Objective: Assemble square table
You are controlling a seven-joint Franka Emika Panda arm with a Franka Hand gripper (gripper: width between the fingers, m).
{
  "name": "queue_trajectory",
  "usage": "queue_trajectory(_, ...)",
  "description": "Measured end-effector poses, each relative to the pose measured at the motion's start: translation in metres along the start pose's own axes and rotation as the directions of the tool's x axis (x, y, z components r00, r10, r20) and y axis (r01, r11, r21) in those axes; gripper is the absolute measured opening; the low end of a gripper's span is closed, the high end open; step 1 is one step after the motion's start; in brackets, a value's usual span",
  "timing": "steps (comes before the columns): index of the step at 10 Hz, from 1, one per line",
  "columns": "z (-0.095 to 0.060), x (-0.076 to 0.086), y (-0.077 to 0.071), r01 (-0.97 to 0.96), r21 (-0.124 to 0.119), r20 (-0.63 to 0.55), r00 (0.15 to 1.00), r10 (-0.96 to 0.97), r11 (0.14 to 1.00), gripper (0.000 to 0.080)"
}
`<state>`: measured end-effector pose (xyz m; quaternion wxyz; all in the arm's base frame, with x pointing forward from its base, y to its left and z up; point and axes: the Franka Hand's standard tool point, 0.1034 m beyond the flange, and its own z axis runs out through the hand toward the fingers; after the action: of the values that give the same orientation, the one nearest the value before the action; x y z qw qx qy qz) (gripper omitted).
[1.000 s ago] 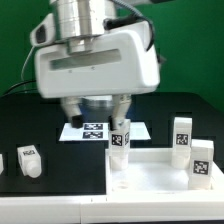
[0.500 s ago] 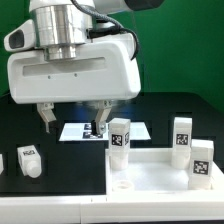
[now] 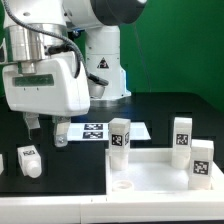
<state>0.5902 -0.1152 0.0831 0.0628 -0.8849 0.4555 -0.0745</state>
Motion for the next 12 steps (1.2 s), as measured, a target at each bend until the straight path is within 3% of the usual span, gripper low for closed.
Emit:
queue_trajectory(2, 0.000, 0.000, 0.000, 0.021, 0.000, 0.000, 1.000, -0.021, 1.000, 0.0649)
queue_trajectory(3, 0.001, 0.003, 0.004, 0.119, -0.006, -0.008, 0.993, -0.119, 0.993, 0.0649)
queue_trajectory(4, 0.004, 0.012, 0.018, 0.357, -0.027, -0.021, 0.934, -0.358, 0.934, 0.0649)
queue_trajectory(6, 0.009, 0.013, 0.031, 0.693, -0.068, -0.005, 0.719, -0.695, 0.718, 0.0649)
queue_trajectory(7, 0.011, 0.009, 0.033, 0.787, -0.079, 0.018, 0.615, -0.789, 0.612, 0.0649)
queue_trajectory(10, 0.010, 0.012, 0.036, 0.863, -0.089, 0.038, 0.503, -0.864, 0.498, 0.0649)
queue_trajectory(11, 0.013, 0.008, 0.042, 0.888, -0.058, 0.077, 0.459, -0.885, 0.456, 0.0649)
queue_trajectory(12, 0.015, 0.002, 0.054, 0.899, 0.009, 0.151, 0.432, -0.889, 0.438, 0.0649)
